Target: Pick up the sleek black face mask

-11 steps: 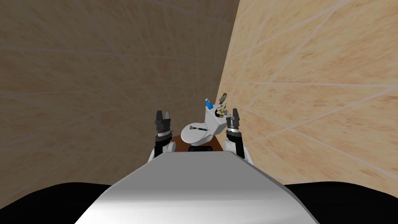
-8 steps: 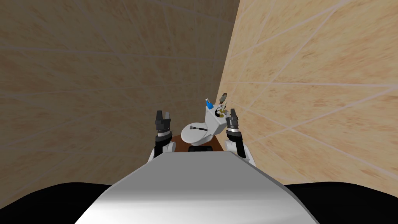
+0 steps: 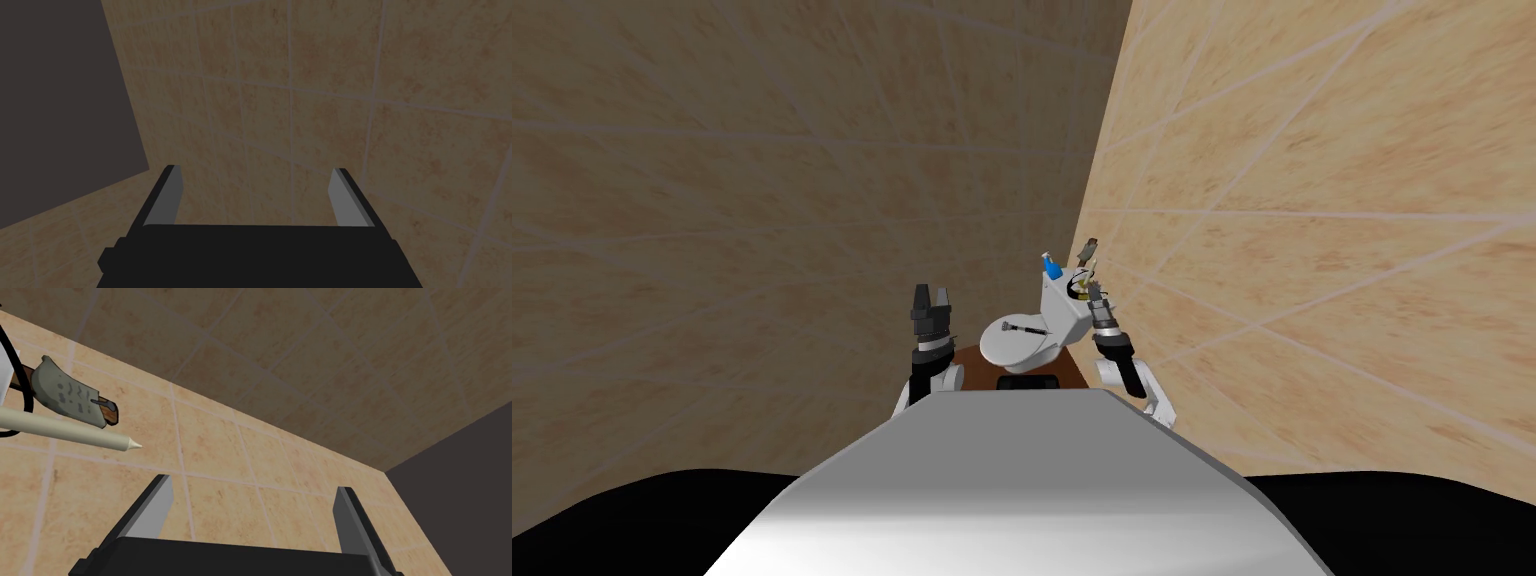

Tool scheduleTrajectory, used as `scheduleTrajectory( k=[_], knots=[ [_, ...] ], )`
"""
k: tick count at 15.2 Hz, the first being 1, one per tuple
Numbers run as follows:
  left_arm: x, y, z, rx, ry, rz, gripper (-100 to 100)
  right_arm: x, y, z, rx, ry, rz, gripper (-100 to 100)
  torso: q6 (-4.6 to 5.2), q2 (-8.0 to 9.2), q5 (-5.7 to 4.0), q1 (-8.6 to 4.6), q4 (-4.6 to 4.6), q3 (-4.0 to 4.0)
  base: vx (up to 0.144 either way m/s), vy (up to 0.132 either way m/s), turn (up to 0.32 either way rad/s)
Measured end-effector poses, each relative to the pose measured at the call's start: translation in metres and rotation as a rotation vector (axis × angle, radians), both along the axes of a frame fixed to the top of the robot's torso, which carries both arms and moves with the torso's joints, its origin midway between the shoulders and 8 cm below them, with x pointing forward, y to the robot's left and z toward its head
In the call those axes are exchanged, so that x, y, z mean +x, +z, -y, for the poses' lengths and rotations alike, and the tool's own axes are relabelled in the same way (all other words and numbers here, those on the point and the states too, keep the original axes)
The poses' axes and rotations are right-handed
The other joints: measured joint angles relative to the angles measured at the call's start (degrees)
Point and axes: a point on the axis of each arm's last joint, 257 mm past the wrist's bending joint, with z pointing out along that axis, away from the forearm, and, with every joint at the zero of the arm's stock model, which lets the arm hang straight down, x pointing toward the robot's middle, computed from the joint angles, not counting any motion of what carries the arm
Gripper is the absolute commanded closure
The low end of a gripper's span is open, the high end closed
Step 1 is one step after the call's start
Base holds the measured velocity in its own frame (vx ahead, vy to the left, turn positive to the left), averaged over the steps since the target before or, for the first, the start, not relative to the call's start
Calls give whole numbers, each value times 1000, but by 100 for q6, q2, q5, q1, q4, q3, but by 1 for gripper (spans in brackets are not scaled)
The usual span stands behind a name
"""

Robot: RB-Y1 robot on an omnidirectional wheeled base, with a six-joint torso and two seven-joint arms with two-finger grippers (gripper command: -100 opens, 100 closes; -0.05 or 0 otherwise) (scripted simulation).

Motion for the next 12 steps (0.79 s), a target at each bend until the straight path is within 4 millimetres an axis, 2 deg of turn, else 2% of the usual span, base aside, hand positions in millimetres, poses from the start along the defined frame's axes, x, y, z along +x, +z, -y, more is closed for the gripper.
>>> scheduleTrajectory(
  k=[5, 12],
  knots=[
    [0, 0, 0, 0, 0, 0, 0, 15, -18, -8, -220, -39, -22, -100, 0, 0, -1, -4, 0, 0, -38, 16, 11],
    [0, 0, 0, 0, 0, 0, 0, 37, -40, -9, -517, -120, -33, -100, 0, -1, -1, -3, 0, -1, -35, 18, 12]
  ],
)
